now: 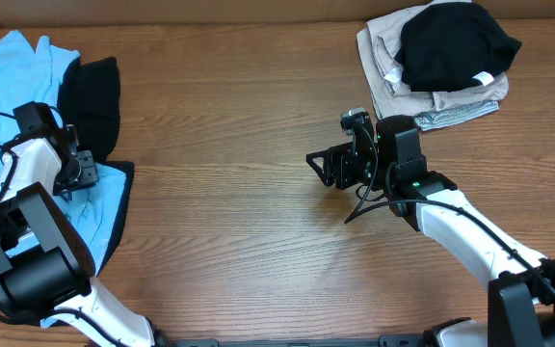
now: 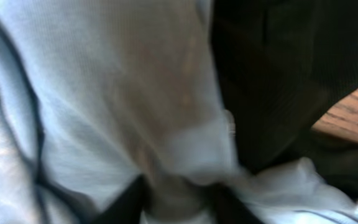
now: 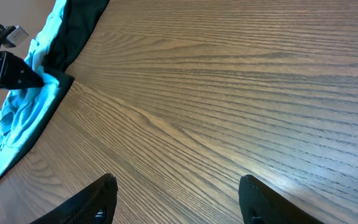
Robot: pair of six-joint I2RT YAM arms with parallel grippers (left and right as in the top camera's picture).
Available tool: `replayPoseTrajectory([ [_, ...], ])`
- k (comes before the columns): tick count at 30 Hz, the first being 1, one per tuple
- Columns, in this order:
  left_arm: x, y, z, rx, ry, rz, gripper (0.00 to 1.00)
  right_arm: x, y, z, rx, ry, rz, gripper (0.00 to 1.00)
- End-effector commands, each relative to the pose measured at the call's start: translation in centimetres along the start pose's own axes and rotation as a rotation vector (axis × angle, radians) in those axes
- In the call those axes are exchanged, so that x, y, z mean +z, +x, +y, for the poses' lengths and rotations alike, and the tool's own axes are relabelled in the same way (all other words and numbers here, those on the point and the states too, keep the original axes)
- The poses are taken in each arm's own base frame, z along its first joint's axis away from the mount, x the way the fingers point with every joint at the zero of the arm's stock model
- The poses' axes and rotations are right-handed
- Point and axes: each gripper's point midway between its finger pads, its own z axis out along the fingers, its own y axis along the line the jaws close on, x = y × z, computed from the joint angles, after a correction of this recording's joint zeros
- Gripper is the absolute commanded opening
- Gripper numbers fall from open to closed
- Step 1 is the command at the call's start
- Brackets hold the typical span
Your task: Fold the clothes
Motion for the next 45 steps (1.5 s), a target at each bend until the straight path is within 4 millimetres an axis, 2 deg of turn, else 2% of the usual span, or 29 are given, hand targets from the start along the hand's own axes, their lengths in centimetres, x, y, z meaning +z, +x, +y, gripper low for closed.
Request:
replayPoseTrajectory([
  [1,0.8,-0.3,-0.2,0.012,0.010,0.007,0.05,0.0,-1.1,0.0,-0.011,0.018,-0.027,0.66],
  [6,-0.6,-1.3,0.1,-0.007,0.008,-0.010,0.04,0.0,-1.1,0.0,-0.011,0.018,-0.028,0.66],
  [10,-4.0,-3.1,0.7,-0.064,0.008,-0.023,0.04,-0.1,-1.1,0.0,-0.011,0.018,-0.028,0.66],
  [14,-9.0,-5.1,0.8,-0.117,0.042,-0.031,0.04,-0.3,-1.4,0.2,0.022,0.014,-0.038,0.65],
  [19,-16.0,-6.3,-0.3,-0.099,0.120,-0.048,0.05,-2.1,-3.1,1.7,0.012,0.001,-0.074,0.64],
  [20,-17.0,-6.4,-0.3,-0.094,0.118,-0.054,0.12,-2.6,-3.4,2.1,0.008,-0.001,-0.080,0.64],
  [21,-18.0,-6.6,-0.3,-0.090,0.115,-0.065,0.26,-3.2,-3.8,2.5,0.006,-0.002,-0.085,0.64],
  [22,-18.7,-6.9,-0.4,-0.087,0.116,-0.079,0.35,-3.7,-4.0,2.8,0.003,-0.004,-0.090,0.64],
  [23,-19.1,-7.1,-0.4,-0.084,0.117,-0.092,0.36,-4.2,-4.1,3.1,0.000,-0.005,-0.095,0.64],
  [24,-19.2,-7.2,-0.5,-0.082,0.119,-0.095,0.24,-4.7,-4.2,3.4,-0.002,-0.006,-0.099,0.64],
  [25,-19.2,-7.1,-0.6,-0.076,0.121,-0.092,0.04,-5.0,-4.2,3.6,-0.001,-0.005,-0.098,0.65],
  [28,-18.6,-6.4,-1.1,-0.065,0.134,-0.059,0.04,-5.5,-3.6,3.7,0.011,0.001,-0.076,0.65],
  [31,-17.7,-5.5,-1.8,-0.041,0.167,-0.021,0.04,-5.4,-2.0,3.3,0.044,0.016,-0.017,0.64],
  [32,-17.3,-5.0,-2.1,-0.040,0.175,0.003,0.06,-5.4,-1.4,3.1,0.058,0.023,0.009,0.64],
  [33,-16.9,-4.4,-2.2,-0.039,0.178,0.030,0.15,-5.4,-0.8,3.0,0.070,0.029,0.030,0.64],
  [34,-16.3,-3.5,-2.4,-0.037,0.184,0.066,0.29,-5.4,-0.2,2.9,0.082,0.037,0.051,0.65],
  [35,-15.8,-2.8,-2.6,-0.035,0.186,0.095,0.40,-5.5,0.2,2.7,0.092,0.043,0.069,0.65],
  [37,-14.2,-1.0,-3.0,-0.035,0.190,0.167,0.51,-5.5,1.1,2.6,0.111,0.051,0.104,0.66],
  [41,-11.4,1.8,-3.4,-0.060,0.184,0.271,0.51,-5.6,1.9,2.5,0.126,0.059,0.132,0.69],
  [45,-8.1,4.5,-3.3,-0.133,0.148,0.345,0.44,-5.6,1.9,2.4,0.128,0.060,0.134,0.70],
])
